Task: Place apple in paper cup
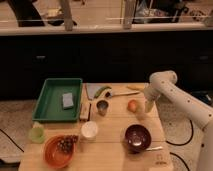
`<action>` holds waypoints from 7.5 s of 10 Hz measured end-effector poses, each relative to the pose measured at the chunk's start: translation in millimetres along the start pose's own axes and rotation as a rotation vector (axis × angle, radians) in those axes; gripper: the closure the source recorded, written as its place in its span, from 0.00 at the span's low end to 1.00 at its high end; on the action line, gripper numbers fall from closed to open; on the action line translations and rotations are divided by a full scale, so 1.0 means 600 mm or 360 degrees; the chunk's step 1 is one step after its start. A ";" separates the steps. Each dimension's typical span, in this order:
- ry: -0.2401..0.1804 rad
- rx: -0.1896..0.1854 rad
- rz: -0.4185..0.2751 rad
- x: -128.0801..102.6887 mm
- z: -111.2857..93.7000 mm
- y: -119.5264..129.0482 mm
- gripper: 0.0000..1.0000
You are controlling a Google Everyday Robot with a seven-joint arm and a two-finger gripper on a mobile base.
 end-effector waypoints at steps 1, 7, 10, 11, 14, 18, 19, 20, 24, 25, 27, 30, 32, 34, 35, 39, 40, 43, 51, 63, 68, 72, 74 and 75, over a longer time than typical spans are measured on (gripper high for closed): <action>-0.0006 -0.0004 -0.0010 0.000 0.002 -0.002 0.20; -0.0045 -0.0039 -0.0081 -0.001 0.016 -0.007 0.20; -0.0060 -0.0056 -0.0115 0.000 0.021 -0.007 0.20; -0.0065 -0.0063 -0.0129 -0.001 0.024 -0.008 0.20; -0.0078 -0.0074 -0.0160 -0.001 0.030 -0.009 0.20; -0.0086 -0.0092 -0.0204 -0.002 0.038 -0.009 0.20; -0.0088 -0.0096 -0.0214 -0.003 0.040 -0.009 0.20; -0.0089 -0.0100 -0.0222 -0.003 0.041 -0.009 0.20; -0.0095 -0.0111 -0.0256 -0.003 0.048 -0.008 0.20; -0.0095 -0.0113 -0.0263 -0.002 0.050 -0.008 0.20; -0.0096 -0.0116 -0.0278 -0.003 0.052 -0.008 0.20; -0.0095 -0.0124 -0.0299 -0.004 0.054 -0.006 0.20; -0.0096 -0.0129 -0.0321 -0.005 0.058 -0.006 0.20; -0.0098 -0.0136 -0.0341 -0.005 0.059 -0.004 0.20; -0.0099 -0.0138 -0.0351 -0.007 0.060 -0.004 0.20; -0.0103 -0.0148 -0.0388 -0.009 0.063 -0.002 0.20; -0.0104 -0.0152 -0.0398 -0.010 0.065 -0.001 0.20; -0.0104 -0.0156 -0.0421 -0.012 0.068 0.001 0.20; -0.0099 -0.0153 -0.0503 -0.022 0.072 0.004 0.20; -0.0090 -0.0148 -0.0592 -0.041 0.072 0.008 0.20; -0.0092 -0.0146 -0.0612 -0.046 0.072 0.010 0.20; -0.0093 -0.0147 -0.0623 -0.048 0.069 0.012 0.20; -0.0093 -0.0147 -0.0629 -0.049 0.068 0.013 0.20; -0.0094 -0.0148 -0.0632 -0.050 0.068 0.014 0.20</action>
